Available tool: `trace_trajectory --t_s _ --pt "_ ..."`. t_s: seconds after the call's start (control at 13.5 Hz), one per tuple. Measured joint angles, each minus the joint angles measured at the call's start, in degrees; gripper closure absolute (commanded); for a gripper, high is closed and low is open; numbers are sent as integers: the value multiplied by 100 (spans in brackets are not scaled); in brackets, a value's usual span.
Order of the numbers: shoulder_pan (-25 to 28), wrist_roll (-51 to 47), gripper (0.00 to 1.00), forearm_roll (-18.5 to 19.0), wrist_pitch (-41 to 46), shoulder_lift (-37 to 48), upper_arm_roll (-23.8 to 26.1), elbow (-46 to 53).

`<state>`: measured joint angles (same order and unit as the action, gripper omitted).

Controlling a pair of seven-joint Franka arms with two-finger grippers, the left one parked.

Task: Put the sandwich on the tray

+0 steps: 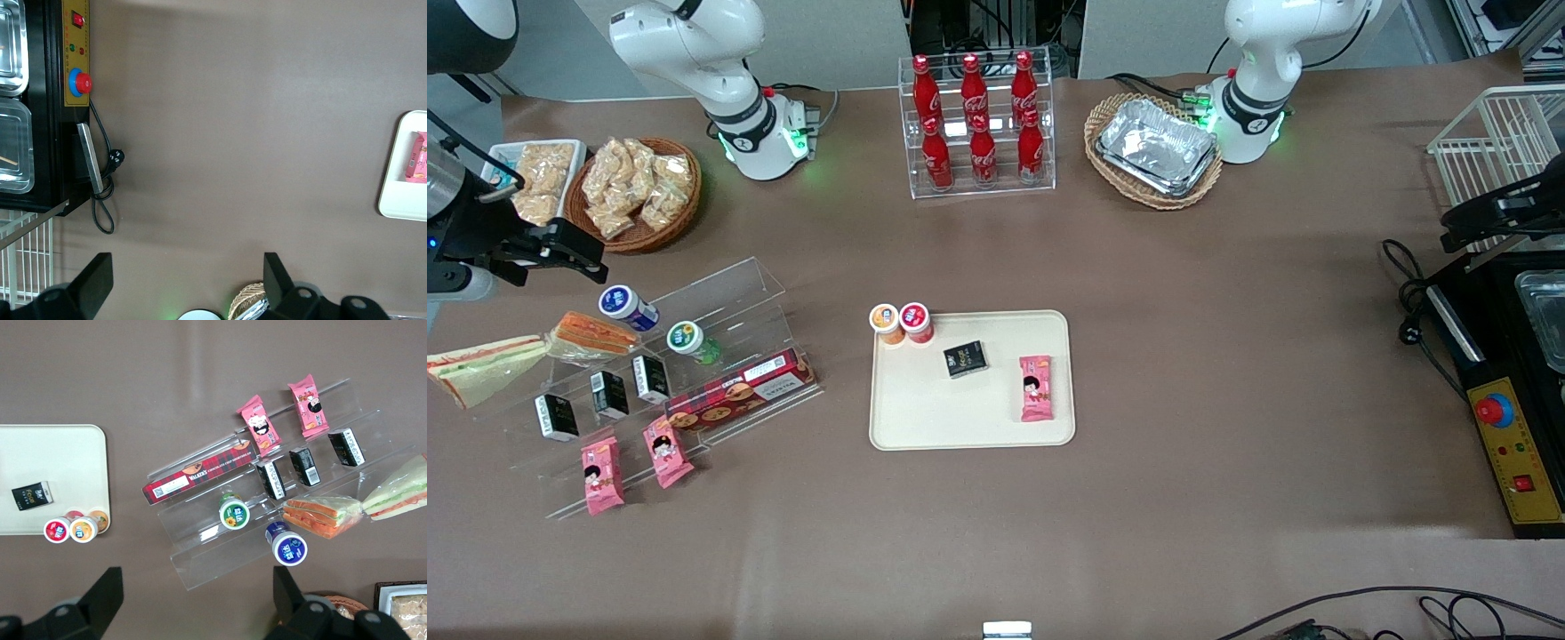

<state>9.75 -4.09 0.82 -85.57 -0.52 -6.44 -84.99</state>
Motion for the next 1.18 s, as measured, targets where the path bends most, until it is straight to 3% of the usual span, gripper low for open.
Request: trace_trajectory --t_s 0.66,1.18 --pt "-3 0 0 0 187 1 -51 0" --pt "-17 128 0 2 578 128 -573 0"
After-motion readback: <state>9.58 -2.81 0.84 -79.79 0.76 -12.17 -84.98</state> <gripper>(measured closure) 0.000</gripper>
